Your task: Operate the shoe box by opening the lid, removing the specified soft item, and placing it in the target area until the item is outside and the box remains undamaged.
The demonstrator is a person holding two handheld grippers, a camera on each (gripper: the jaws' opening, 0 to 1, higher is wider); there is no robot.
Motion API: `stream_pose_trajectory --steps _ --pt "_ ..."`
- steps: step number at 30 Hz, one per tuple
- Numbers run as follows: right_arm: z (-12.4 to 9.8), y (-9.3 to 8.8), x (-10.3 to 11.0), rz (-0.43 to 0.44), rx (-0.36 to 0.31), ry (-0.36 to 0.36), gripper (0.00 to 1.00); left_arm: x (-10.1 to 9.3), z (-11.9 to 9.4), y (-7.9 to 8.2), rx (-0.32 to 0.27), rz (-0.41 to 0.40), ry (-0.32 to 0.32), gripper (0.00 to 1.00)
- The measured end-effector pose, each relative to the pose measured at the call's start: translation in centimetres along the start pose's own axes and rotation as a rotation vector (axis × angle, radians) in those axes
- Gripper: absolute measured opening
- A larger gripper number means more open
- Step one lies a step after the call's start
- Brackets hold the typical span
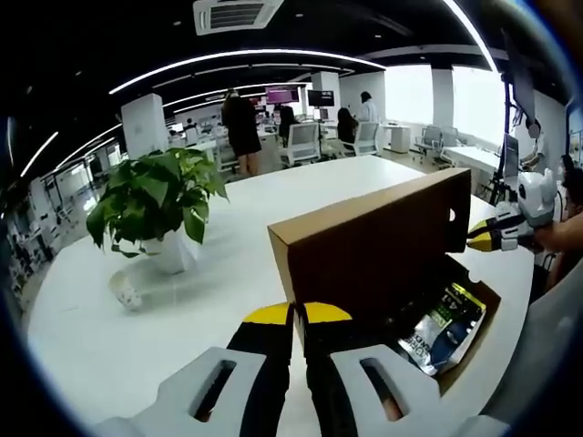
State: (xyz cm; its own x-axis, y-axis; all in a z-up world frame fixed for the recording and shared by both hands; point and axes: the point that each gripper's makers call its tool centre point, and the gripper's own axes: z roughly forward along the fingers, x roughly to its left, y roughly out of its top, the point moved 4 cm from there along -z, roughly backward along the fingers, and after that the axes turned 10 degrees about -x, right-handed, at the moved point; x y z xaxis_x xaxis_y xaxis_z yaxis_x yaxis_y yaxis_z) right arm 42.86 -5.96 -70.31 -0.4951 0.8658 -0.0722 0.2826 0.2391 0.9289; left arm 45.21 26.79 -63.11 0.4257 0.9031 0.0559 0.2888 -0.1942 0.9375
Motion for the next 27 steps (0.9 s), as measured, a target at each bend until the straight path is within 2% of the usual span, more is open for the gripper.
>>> stream_pose_trajectory --steps 9,13,27 --pt "1.1 -0.5 -0.2 0.01 0.014 -0.018 0.0 0.4 0.6 0.2 0.005 0.0 -0.008 0.01" --pt "1.4 -0.8 -0.4 0.035 0.019 -0.024 0.0 0.5 0.8 0.2 0.003 0.001 -0.01 0.01" --pt "1.8 -0.5 -0.5 0.026 0.018 -0.023 0.0 1.1 1.8 0.1 -0.015 -0.006 -0.001 0.02"
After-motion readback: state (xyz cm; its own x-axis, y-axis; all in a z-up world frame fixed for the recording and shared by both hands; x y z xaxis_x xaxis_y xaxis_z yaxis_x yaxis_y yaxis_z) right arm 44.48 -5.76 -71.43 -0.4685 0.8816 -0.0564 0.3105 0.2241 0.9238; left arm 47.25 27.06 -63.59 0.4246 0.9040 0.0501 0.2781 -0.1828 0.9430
